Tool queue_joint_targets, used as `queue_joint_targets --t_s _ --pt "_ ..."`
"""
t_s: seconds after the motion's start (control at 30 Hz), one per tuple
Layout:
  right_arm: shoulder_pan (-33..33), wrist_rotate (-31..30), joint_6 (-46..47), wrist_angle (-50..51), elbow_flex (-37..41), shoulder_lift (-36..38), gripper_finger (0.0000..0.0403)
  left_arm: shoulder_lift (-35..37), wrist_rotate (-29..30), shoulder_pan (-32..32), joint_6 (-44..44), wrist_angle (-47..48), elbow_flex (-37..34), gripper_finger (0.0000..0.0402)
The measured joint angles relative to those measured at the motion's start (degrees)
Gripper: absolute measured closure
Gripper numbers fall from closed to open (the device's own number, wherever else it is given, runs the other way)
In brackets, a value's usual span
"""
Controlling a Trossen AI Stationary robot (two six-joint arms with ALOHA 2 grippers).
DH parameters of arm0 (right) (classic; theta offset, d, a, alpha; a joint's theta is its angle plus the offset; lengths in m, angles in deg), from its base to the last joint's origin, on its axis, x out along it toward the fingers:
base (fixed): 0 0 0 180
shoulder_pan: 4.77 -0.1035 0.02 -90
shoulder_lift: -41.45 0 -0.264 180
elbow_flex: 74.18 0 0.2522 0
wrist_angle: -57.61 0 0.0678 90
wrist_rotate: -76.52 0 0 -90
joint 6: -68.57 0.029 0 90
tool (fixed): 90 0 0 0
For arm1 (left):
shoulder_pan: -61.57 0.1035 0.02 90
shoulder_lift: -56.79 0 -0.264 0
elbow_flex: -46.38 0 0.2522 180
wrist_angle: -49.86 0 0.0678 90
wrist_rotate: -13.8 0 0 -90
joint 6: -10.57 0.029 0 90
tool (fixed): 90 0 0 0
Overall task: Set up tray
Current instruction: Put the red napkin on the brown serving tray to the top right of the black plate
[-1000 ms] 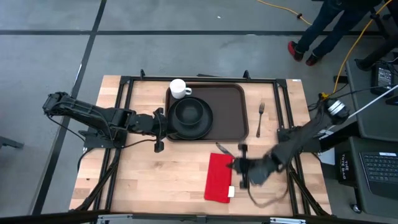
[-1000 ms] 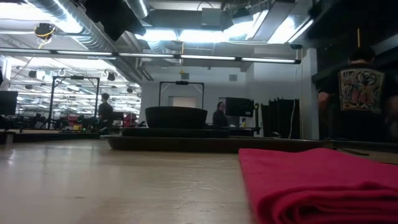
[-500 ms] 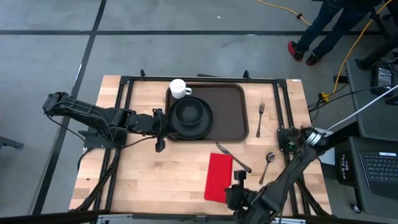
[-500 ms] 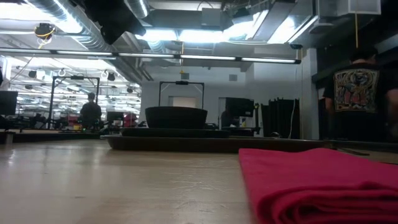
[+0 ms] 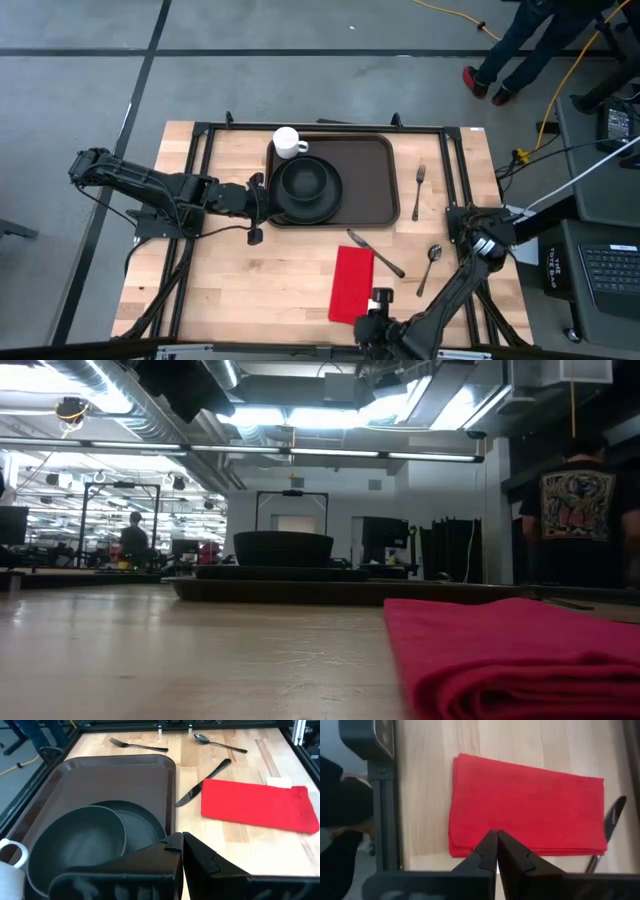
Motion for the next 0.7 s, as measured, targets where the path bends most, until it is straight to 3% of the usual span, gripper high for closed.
queue_joint_targets --t_s 0.17,0.3,0.53,0.7 --pt "0.72 6.13 5.47 -0.31 -0.12 -0.38 0.0386 0.00 0.03 0.00 -0.83 -0.03 0.00 0.0396" --pt "0.76 7.28 8.03 -1.34 -0.12 -0.36 0.0395 0.00 0.04 0.00 0.29 -0.04 0.00 0.0400" --pt "0.72 9.91 7.13 -3.24 0.02 -0.79 0.0396 0.00 0.07 0.00 0.42 -0.04 0.02 0.0397" --pt "0.72 10.24 1.17 -3.08 0.25 -0.91 0.0393 0.00 0.09 0.00 0.44 -0.04 0.02 0.0398"
